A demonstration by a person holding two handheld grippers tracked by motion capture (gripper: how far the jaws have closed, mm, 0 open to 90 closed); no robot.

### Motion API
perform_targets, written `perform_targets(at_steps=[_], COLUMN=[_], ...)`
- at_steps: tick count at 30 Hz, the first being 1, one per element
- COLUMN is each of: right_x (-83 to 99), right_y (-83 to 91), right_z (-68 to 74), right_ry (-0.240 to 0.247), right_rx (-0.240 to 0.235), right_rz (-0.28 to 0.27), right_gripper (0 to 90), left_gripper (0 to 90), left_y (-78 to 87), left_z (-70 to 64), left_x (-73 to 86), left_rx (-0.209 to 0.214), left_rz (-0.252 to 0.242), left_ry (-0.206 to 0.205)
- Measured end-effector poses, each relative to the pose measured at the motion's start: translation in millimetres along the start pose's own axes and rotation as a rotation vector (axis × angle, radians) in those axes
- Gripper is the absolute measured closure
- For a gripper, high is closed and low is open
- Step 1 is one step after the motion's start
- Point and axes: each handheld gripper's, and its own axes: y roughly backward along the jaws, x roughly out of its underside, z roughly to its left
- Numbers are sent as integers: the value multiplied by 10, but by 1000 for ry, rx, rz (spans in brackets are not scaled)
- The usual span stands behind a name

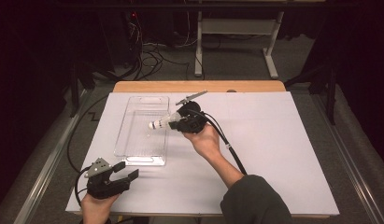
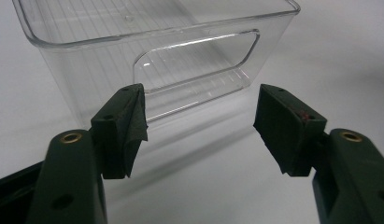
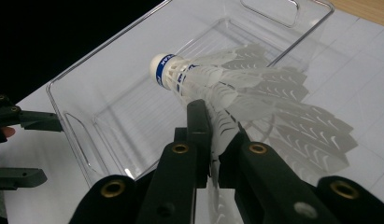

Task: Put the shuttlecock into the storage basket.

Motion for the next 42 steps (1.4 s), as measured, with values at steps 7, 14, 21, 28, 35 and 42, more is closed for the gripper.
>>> perform_targets(at_steps=[7,14,21,28,35,42], right_x=[-40,-82,-120,-158,-197,-243], right_y=[-58,-120,-189,-250,-350,-430], right_z=[17,51,82,101,130,165], right_ry=[3,8,9,8,12,14], right_rx=[-2,-4,-8,-8,-10,-15], right_rz=[4,11,18,24,36,40], right_gripper=[883,883,882,883,882,882], left_gripper=[349,349,349,349,349,349], left_y=[5,5,7,9,11,8], left_z=[1,3,4,7,6,7], left_x=[2,-1,-2,0,1,-1], left_rx=[-1,1,0,2,4,7], left_rz=[-2,0,-1,-3,-4,-4], left_ry=[1,0,0,3,2,3])
